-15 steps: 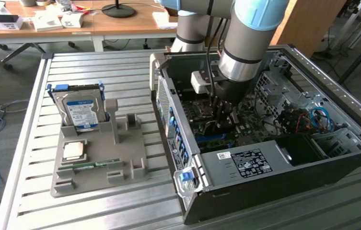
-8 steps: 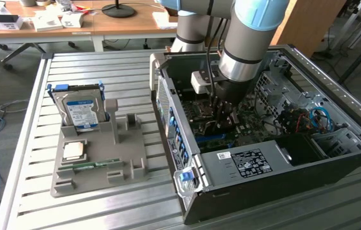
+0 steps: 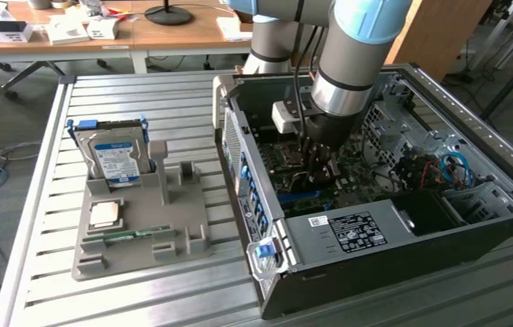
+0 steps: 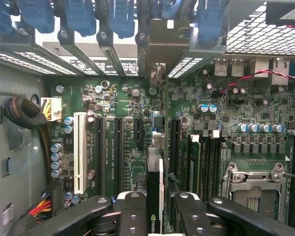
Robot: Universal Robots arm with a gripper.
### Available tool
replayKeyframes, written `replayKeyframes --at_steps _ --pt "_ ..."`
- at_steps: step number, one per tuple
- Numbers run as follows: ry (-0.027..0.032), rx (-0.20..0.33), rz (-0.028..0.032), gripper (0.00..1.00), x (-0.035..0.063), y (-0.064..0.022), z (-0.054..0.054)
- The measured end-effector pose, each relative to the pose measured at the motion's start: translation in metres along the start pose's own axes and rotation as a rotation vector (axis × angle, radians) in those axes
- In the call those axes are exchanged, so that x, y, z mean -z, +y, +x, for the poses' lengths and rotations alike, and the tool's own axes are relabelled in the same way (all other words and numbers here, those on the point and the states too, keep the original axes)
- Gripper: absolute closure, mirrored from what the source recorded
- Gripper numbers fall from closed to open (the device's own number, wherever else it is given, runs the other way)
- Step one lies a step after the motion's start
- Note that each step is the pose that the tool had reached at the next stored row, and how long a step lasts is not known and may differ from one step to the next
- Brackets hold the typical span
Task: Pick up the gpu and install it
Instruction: 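Insert the gpu into the slot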
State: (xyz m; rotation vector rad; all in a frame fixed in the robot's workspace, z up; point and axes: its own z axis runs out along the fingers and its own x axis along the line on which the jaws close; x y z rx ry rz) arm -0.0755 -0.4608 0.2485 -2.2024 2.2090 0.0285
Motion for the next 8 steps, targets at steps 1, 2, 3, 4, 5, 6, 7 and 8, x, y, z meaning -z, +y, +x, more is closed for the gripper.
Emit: replayKeyframes --at_steps 1,2,3,4,5,6,7,8 --pt "0.0001 0.0 0.0 0.74 0.0 0.0 0.0" --pt "0.0001 0.0 0.0 0.74 0.0 0.0 0.0" --pt "0.0002 0.0 0.0 0.74 0.0001 0.0 0.0003" --pt "0.0002 0.0 0.0 0.74 0.0 0.0 0.0007" --pt "0.0001 0.0 0.0 0.74 0.0 0.0 0.001" --pt "0.0001 0.0 0.0 0.74 0.0 0.0 0.001" --pt "0.0001 0.0 0.0 0.74 0.0 0.0 0.001" --pt "0.0002 0.0 0.0 0.74 0.0001 0.0 0.001"
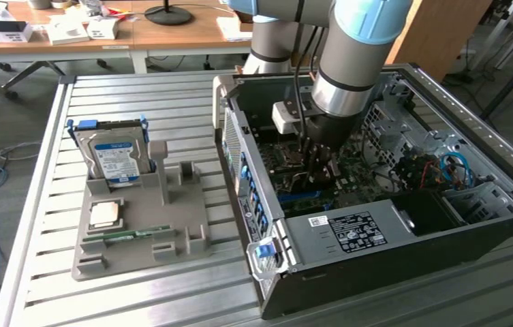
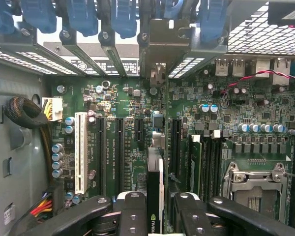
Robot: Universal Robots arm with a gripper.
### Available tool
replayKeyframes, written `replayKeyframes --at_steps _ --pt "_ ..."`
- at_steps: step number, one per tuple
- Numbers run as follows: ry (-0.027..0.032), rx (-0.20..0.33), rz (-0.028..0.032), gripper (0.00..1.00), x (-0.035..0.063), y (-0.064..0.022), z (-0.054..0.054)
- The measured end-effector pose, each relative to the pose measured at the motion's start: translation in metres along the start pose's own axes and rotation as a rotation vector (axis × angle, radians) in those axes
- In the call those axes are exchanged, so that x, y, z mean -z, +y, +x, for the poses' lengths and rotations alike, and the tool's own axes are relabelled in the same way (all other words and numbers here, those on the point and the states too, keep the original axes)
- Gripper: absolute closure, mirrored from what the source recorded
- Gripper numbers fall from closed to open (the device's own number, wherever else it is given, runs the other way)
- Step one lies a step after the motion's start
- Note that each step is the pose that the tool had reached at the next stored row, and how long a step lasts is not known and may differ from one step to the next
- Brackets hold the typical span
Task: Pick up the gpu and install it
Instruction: 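Insert the gpu into the slot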
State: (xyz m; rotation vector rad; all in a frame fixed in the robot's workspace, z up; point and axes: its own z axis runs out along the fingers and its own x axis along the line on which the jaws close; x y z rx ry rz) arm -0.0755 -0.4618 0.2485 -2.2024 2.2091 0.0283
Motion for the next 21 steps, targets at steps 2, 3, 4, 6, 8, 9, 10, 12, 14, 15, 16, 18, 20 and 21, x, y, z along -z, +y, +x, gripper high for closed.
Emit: replayKeyframes --at_steps 2,3,4,6,8,9,10,12,14,15,16,18,20,21 --pt "-0.0001 0.0 0.0 0.74 0.0 -0.0001 0.0" --pt "0.0 0.0 0.0 0.74 0.0 -0.0001 0.0" --pt "-0.0001 0.0 0.0 0.74 0.0 0.0 0.0" --pt "0.0 0.0 0.0 0.74 0.0 0.0 0.0" --pt "0.0 0.0 0.0 0.74 0.0 0.0 0.0" --pt "0.0 0.0 0.0 0.74 0.0 0.0 0.0" --pt "0.0 0.0 0.0 0.74 -0.0001 0.0 0.0" --pt "0.0 -0.004 0.0001 0.74 -0.0001 0.0 0.0" --pt "0.0 -0.009 0.0003 0.74 -0.0001 -0.0001 0.0" --pt "0.0 -0.011 0.0003 0.74 -0.0001 -0.0001 0.0" --pt "0.0 -0.013 0.0004 0.74 -0.0001 -0.0001 0.0" --pt "0.0 -0.013 0.0004 0.74 -0.0001 -0.0001 0.0" --pt "0.0008 -0.015 0.0006 0.74 -0.0002 -0.0001 0.0" --pt "0.0019 -0.016 0.0006 0.74 -0.0002 -0.0001 0.0"
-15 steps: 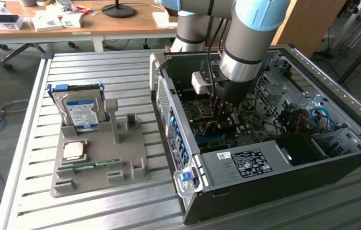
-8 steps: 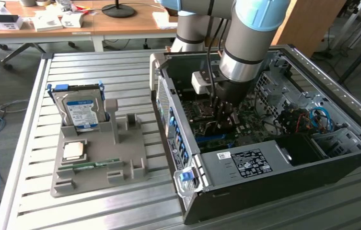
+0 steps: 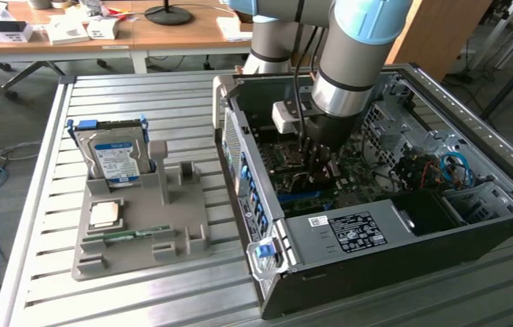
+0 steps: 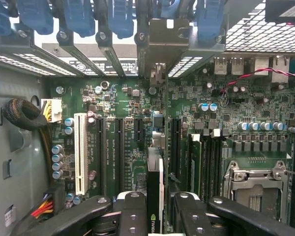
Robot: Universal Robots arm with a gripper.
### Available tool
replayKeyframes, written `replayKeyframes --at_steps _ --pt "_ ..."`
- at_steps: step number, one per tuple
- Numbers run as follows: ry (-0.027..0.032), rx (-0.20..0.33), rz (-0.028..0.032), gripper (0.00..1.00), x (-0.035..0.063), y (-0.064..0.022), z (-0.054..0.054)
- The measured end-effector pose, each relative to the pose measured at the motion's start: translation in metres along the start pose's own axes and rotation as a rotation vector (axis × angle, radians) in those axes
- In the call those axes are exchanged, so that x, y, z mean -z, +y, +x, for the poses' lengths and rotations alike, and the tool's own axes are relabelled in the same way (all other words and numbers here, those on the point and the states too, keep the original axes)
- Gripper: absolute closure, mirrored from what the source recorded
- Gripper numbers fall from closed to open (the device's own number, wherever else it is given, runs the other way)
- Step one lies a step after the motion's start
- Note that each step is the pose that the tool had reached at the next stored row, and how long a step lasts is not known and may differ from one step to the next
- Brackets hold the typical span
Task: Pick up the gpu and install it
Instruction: 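Insert the gpu into the slot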
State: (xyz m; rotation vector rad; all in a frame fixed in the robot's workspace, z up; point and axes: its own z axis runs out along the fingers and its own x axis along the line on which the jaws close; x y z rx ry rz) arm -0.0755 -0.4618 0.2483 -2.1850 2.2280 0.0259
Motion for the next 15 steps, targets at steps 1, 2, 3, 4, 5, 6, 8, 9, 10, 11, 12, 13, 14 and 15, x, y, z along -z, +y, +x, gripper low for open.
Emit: replayKeyframes --at_steps 1,2,3,4,5,6,8,9,10,11,12,13,14,15 --pt "0.0006 -0.001 0.0 0.74 0.0001 0.0 0.0001" --pt "0.0013 -0.001 0.0 0.74 0.0001 0.0 0.0" --pt "0.0021 -0.001 0.0 0.74 0.0001 0.0 0.0" --pt "0.0025 -0.002 0.0 0.74 0.0001 0.0 0.0" --pt "0.0025 -0.002 0.0 0.74 0.0001 0.0 0.0" --pt "0.0027 -0.002 0.0 0.74 0.0001 0.0 0.0" --pt "0.0036 -0.004 0.0001 0.74 0.0001 0.0 0.0" --pt "0.0037 -0.004 0.0001 0.74 0.0001 0.0 0.0" --pt "0.0038 -0.005 0.0002 0.74 0.0001 0.0 0.0" --pt "0.004 -0.005 0.0001 0.74 0.0001 0.0 0.0" --pt "0.004 -0.006 0.0002 0.74 0.0001 0.0 0.0" --pt "0.004 -0.006 0.0002 0.74 0.0001 0.0 0.0" --pt "0.004 -0.007 0.0002 0.74 0.0001 0.0 0.0" --pt "0.0039 -0.007 0.0002 0.74 -0.0004 0.0 0.0"
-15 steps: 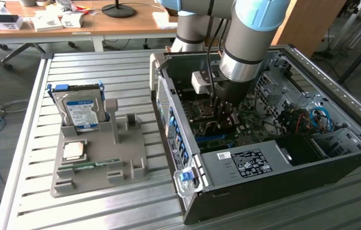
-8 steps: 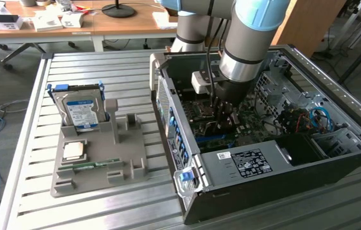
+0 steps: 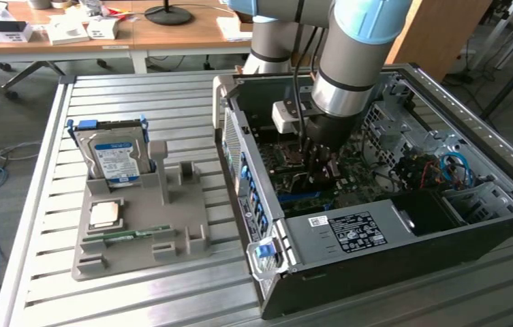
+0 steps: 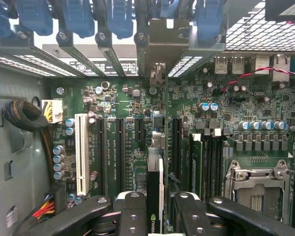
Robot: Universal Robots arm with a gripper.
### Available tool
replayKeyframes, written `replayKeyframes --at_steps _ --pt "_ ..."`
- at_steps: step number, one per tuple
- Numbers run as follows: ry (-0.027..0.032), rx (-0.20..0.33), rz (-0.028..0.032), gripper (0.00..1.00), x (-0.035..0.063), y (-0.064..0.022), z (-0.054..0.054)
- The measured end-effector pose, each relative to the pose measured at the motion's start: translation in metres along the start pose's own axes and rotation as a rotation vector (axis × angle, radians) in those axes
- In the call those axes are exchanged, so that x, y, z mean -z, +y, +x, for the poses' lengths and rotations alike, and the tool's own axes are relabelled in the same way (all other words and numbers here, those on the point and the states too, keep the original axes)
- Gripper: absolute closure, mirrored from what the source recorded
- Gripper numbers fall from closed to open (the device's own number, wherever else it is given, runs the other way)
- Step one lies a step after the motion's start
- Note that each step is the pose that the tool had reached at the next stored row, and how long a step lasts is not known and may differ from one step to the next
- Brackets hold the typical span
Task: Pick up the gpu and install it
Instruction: 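Insert the gpu into the slot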
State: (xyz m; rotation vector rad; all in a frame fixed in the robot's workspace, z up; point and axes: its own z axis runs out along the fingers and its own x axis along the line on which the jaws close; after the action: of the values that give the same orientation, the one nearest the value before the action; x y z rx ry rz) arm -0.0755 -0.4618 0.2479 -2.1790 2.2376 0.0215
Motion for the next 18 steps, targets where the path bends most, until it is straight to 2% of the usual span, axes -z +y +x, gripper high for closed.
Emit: replayKeyframes --at_steps 18 --pt "0.0001 -0.003 0.0 0.74 -0.0033 0.0 0.0001"
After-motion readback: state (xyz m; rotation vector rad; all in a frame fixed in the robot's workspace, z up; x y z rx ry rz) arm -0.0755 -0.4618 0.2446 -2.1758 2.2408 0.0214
